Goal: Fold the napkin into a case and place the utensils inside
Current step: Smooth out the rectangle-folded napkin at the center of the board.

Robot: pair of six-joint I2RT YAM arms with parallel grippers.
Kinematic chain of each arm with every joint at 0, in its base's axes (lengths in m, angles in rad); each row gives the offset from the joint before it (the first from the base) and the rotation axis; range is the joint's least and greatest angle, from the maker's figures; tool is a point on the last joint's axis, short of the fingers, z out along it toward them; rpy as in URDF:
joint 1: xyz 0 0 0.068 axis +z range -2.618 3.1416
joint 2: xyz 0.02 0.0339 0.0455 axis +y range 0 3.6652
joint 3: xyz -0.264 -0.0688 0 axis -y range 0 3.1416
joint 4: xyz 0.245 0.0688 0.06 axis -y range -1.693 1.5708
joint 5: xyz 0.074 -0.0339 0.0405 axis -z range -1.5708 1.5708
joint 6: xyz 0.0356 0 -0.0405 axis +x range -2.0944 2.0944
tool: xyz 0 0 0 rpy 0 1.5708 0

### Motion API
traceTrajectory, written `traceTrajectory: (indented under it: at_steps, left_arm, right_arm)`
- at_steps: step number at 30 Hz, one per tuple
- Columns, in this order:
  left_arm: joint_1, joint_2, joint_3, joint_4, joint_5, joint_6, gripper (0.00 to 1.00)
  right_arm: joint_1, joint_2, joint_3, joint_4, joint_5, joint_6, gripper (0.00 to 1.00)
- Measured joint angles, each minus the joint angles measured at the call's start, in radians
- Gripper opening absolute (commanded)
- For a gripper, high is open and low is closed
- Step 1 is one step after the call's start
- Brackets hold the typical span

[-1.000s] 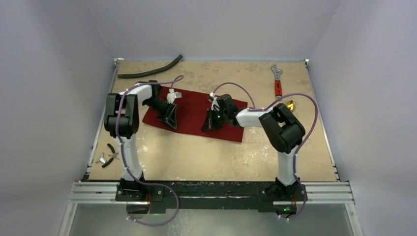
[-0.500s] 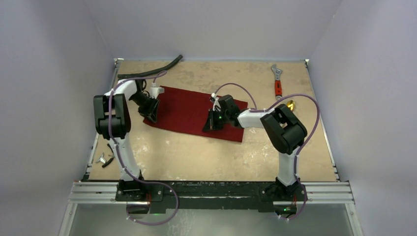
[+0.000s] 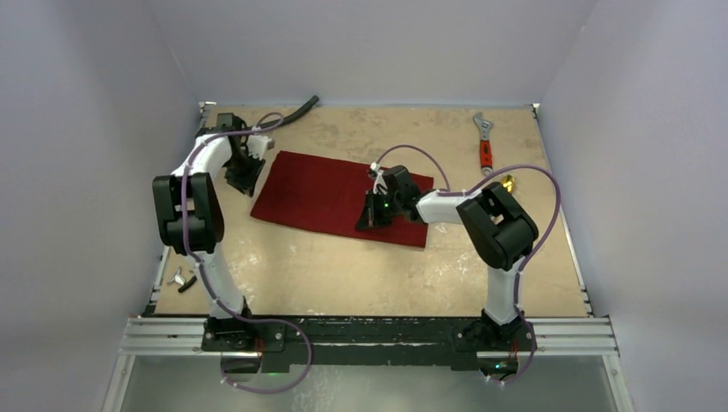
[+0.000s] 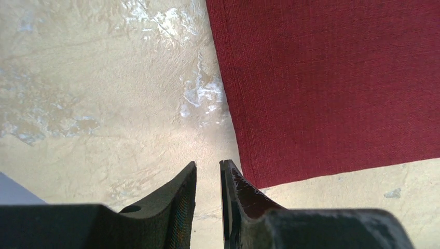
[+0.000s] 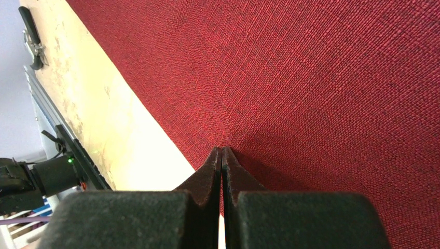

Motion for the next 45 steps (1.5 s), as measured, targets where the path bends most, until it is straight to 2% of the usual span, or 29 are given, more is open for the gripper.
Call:
traceTrajectory:
  at_steps: [3,6,9,11,14,17,23,25,30,36,39,41,45]
  left_arm:
    - [-0.002,-0.022,0.021,-0.023,0.03,-0.002,0.25]
    - [-0.016,-0.077,0.022,-0.048,0.092,-0.003,0.25]
    - [-0.067,-0.146,-0.024,-0.034,0.14,-0.004,0.25]
    - [-0.109,-0.171,-0.075,-0.018,0.163,-0.01,0.24]
    - [-0.154,-0.159,-0.15,0.002,0.191,-0.01,0.23]
    - [-0.156,-0.13,-0.229,0.043,0.18,-0.01,0.21]
    - [-0.146,-0.1,-0.285,0.111,0.149,-0.021,0.2]
    - [-0.147,-0.1,-0.286,0.119,0.146,-0.026,0.2]
    - [-0.159,-0.104,-0.291,0.14,0.156,-0.037,0.2]
    - [-0.175,-0.108,-0.297,0.11,0.275,-0.036,0.25]
    - [-0.184,-0.11,-0.293,0.045,0.377,-0.031,0.27]
    - [-0.188,-0.114,-0.271,-0.008,0.423,-0.021,0.32]
    - [-0.184,-0.146,-0.206,-0.02,0.406,-0.022,0.38]
  right_arm:
    - [-0.001,-0.001,0.0,-0.002,-0.005,-0.006,0.06]
    - [-0.003,-0.006,0.002,-0.014,-0.016,-0.012,0.26]
    - [-0.005,-0.027,0.004,-0.047,-0.026,-0.019,0.37]
    - [-0.009,-0.056,0.004,-0.088,-0.029,-0.026,0.39]
    - [-0.029,-0.117,-0.011,-0.12,-0.033,-0.031,0.36]
    - [-0.068,-0.201,-0.066,-0.127,-0.039,-0.033,0.32]
    - [-0.18,-0.274,-0.232,-0.154,-0.027,-0.041,0.33]
    - [-0.218,-0.282,-0.276,-0.161,-0.027,-0.037,0.36]
    - [-0.283,-0.345,-0.309,-0.185,-0.005,-0.04,0.56]
    - [-0.325,-0.436,-0.304,-0.298,0.145,-0.055,0.7]
    - [-0.328,-0.491,-0.297,-0.365,0.236,-0.053,0.72]
    - [-0.328,-0.534,-0.295,-0.399,0.286,-0.049,0.77]
    - [-0.328,-0.612,-0.301,-0.443,0.371,-0.019,0.8]
